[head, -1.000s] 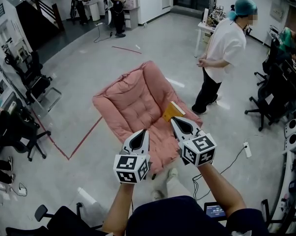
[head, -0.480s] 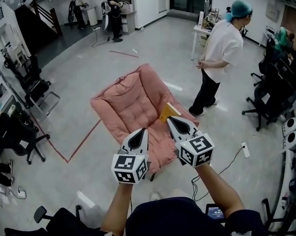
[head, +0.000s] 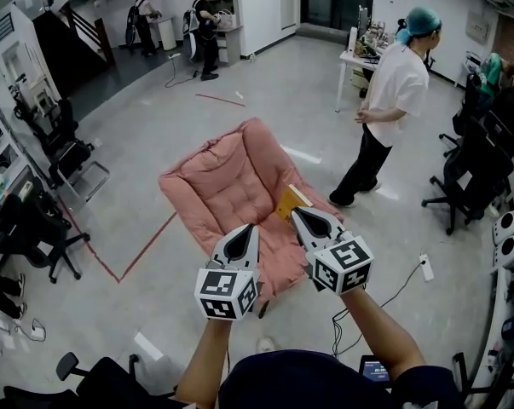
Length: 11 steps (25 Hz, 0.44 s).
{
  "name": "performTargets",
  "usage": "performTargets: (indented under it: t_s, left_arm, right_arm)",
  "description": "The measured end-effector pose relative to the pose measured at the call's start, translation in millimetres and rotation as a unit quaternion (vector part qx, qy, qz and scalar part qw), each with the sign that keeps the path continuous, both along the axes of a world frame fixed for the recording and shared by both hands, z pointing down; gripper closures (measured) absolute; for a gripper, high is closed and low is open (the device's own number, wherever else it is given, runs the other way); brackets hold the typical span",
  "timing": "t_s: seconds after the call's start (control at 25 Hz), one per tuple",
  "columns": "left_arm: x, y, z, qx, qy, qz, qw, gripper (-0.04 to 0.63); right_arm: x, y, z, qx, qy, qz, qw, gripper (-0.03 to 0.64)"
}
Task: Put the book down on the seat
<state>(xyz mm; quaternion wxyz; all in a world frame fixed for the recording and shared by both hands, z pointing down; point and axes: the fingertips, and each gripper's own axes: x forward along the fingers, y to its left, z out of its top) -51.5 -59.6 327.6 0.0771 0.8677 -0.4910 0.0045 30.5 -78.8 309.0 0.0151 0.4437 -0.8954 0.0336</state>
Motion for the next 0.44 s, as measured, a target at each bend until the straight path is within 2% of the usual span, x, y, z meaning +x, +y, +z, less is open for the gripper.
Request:
performTargets:
  t_s: [0.44]
  left_arm:
    - [25.2,23.0,-17.4,0.011,-0.003,0.002,0.9999,0.595]
  right_arm:
    - [19.4,21.6,-8.1,0.002,-0.009,-0.007,1.000,0.598]
